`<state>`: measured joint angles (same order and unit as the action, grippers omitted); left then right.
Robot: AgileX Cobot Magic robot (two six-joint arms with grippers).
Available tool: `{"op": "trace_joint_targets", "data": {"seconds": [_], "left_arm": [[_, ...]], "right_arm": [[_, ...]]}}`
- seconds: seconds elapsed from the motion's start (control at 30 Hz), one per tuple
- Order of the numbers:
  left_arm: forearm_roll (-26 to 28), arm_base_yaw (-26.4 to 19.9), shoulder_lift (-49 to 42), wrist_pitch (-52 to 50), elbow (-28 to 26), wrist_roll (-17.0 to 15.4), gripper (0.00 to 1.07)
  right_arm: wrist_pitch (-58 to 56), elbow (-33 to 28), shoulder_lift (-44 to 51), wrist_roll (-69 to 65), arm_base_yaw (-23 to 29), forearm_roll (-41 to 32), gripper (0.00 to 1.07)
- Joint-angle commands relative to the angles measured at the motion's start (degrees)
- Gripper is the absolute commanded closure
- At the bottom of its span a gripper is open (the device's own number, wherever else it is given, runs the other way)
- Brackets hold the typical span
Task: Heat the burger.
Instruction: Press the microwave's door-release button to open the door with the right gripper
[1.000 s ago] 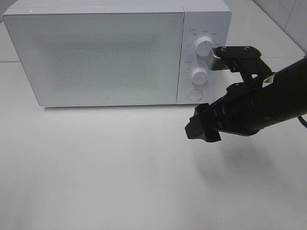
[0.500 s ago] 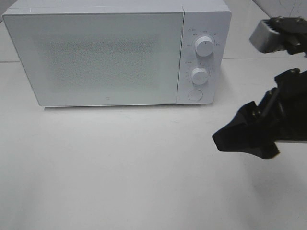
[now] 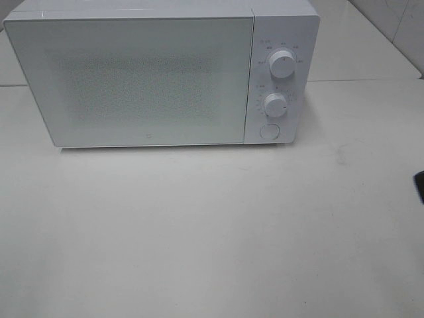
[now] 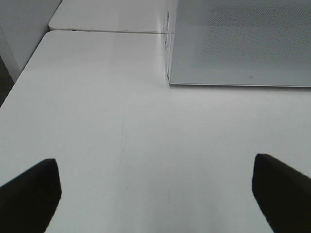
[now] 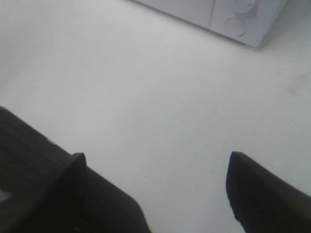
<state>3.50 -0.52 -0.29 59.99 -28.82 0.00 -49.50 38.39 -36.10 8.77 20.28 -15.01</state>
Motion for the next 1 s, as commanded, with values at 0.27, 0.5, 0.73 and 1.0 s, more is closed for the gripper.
{"op": "trace_joint_targets", "data": {"seconds": [0.27, 0.5, 0.73, 1.0], "left_arm": [[-0.2, -0.1, -0.5, -0.5, 0.1, 0.0, 0.07], [-0.2, -0.1, -0.5, -0.5, 0.1, 0.0, 0.07], [-0.2, -0.1, -0.5, -0.5, 0.1, 0.0, 0.07], [-0.2, -0.1, -0.5, -0.5, 0.1, 0.0, 0.07]], "right_arm": [[-6.9, -2.5, 21.4, -8.0, -7.7, 5.1, 0.32], [-10.0, -6.1, 33.6, -11.2, -12.1, 13.4, 0.32], [-10.5, -9.0, 37.8, -11.1, -15.6, 13.9, 0.32], [-10.1, -9.3, 37.8, -11.4, -16.9, 13.9, 0.32]]}}
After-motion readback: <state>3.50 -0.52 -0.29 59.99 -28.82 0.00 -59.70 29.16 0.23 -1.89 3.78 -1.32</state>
